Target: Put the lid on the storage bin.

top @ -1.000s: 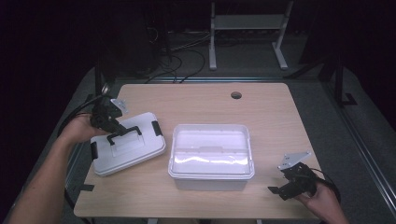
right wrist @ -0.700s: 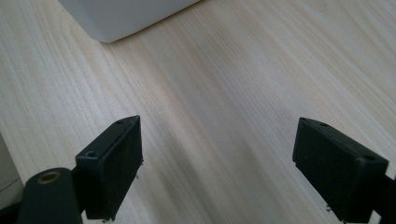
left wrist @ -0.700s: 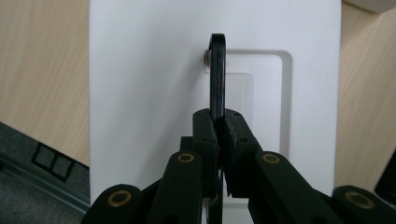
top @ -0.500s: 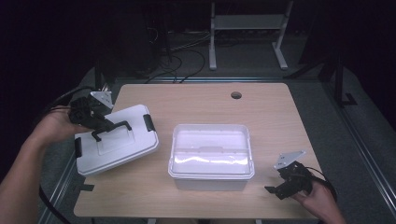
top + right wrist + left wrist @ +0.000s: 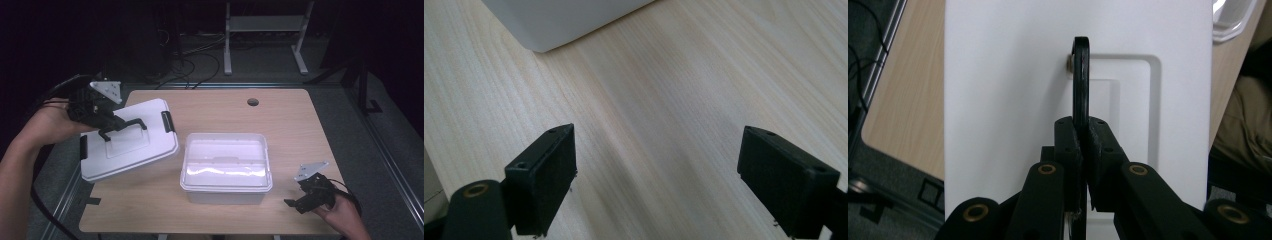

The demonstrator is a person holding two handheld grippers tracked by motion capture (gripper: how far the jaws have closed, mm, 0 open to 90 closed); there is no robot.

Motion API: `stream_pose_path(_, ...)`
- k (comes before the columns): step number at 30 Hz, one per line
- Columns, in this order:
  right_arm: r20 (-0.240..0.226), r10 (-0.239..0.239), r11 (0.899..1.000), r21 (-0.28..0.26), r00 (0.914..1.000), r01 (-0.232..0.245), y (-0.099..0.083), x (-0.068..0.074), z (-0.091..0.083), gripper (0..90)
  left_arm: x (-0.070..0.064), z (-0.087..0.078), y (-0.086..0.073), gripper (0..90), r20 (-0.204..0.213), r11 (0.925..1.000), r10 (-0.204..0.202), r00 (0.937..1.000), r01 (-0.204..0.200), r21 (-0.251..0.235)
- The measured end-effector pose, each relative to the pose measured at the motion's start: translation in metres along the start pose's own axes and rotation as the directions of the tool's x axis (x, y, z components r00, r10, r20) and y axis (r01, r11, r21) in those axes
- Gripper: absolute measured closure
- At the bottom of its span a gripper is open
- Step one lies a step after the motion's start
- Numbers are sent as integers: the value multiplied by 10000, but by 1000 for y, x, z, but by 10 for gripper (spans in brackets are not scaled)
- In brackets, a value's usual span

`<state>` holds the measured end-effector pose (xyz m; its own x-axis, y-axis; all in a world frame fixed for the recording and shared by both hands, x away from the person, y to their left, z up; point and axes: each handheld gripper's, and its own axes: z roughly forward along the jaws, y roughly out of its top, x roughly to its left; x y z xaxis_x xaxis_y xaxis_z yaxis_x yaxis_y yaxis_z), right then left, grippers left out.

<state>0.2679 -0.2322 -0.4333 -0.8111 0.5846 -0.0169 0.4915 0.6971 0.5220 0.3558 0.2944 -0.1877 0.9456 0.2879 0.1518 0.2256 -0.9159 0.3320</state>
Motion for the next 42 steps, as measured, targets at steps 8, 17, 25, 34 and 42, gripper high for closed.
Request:
stream_pose_path(8, -22, -59, 10000, 37, 10000, 59, 0, 1, 0, 153, -10, 9, 41, 848, 297, 9968, 757, 9967, -749, -284)
stream_pose_path(17, 33, -7, 10000, -35, 10000, 7, -1, 1, -3, 153, -24, 31, 86, 848, 792, 9863, 1619, 9836, -1586, -462)
stream_pose_path(25, 50, 4, 10000, -53, 10000, -4, -2, 1, -4, 153, -36, 50, 118, 848, 1225, 9748, 2218, 9674, -2171, -510)
stream_pose_path(34, 71, -8, 10000, -98, 10000, 9, -2, 2, -5, 153, -48, 68, 149, 848, 1590, 9612, 2749, 9482, -2672, -679)
stream_pose_path(42, 81, -33, 9999, -109, 10000, 33, -2, 2, -5, 153, -57, 89, 172, 848, 1925, 9550, 2967, 9354, -2918, -538)
